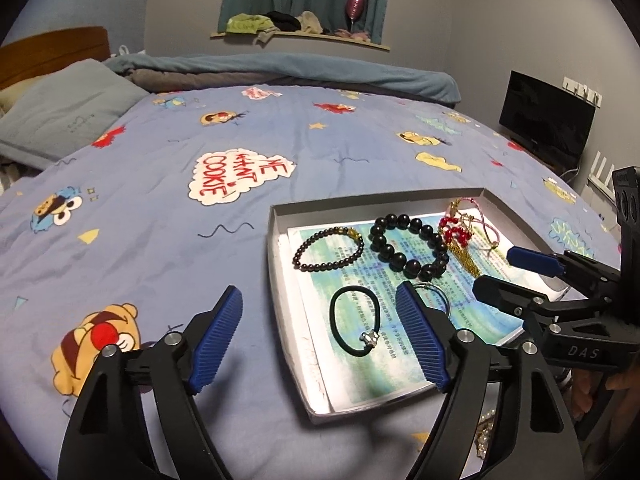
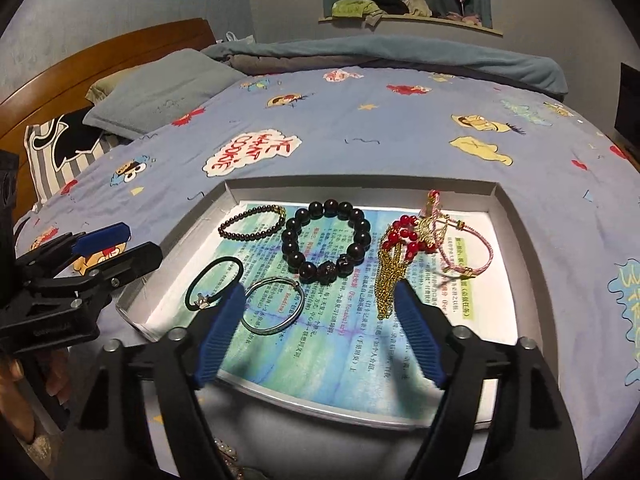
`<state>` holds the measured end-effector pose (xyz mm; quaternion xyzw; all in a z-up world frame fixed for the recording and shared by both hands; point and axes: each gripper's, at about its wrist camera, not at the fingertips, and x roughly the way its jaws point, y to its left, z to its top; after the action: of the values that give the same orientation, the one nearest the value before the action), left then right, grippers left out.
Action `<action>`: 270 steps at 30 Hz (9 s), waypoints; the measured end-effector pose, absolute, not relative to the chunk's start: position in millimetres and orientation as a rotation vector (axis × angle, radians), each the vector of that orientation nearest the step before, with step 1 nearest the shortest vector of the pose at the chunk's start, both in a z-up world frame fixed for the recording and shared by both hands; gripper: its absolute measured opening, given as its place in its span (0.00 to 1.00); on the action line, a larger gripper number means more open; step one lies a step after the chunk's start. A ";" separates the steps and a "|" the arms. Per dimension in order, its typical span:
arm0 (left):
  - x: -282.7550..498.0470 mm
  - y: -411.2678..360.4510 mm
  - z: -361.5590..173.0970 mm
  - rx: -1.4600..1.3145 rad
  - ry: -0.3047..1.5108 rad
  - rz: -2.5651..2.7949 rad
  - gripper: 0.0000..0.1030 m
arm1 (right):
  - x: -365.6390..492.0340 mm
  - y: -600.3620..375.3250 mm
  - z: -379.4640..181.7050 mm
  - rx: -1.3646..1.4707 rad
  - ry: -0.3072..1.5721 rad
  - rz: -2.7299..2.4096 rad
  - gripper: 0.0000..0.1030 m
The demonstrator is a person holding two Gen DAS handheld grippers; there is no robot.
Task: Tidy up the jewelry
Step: 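Withdraw both open tools from the tray toward the remaining jewelry, then grasp the pearl circle hair clip with the left tool while the right tool grasps the blue bead bracelet, then carry the pearl clip and blue bead bracelet into the gray tray with both tools, then open both tools to release the pearl clip and blue bracelet in the tray, then withdraw both open tools toward the silver bangle and pearl hair pin, then grasp the pearl bar hair pin with the left tool while the right tool grasps the silver bangle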
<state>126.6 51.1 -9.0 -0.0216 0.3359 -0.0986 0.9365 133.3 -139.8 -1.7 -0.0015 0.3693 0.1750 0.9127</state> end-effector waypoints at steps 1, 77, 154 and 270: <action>125.6 51.1 -8.4 -0.046 0.685 -0.201 0.80 | 133.3 -140.6 -1.1 -0.003 0.761 0.360 0.80; 24.3 -60.6 -63.2 0.108 0.842 -0.408 0.46 | 13.2 -243.2 -36.5 -0.031 0.824 0.326 0.41; 155.5 -91.8 -35.7 0.059 0.866 -0.548 0.41 | 123.5 -222.1 -8.6 -0.028 0.675 0.265 0.07; 37.4 -20.9 -56.8 0.088 0.704 -0.464 0.71 | -0.2 -135.6 -59.6 -0.231 0.654 0.475 0.24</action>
<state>37.4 -20.9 -56.8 0.0429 0.3417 -0.2249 0.9115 -0.2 -135.6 -59.6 -0.1123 0.3176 0.2305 0.9129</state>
